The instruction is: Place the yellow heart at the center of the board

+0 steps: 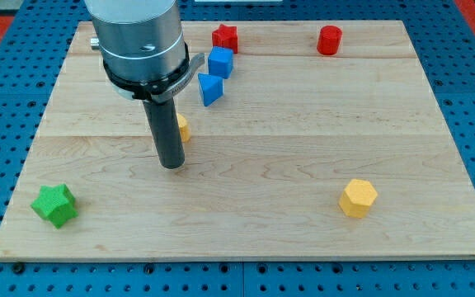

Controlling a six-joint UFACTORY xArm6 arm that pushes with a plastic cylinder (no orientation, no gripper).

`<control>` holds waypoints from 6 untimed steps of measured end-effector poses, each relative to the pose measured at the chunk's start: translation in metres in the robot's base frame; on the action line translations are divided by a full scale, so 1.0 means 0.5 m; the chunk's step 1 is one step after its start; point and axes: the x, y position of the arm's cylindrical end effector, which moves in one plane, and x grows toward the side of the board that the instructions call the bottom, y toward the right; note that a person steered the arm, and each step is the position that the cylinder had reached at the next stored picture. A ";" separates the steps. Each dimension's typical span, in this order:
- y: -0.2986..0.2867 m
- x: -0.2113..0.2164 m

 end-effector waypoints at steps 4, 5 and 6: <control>-0.047 -0.107; 0.032 -0.107; 0.055 -0.107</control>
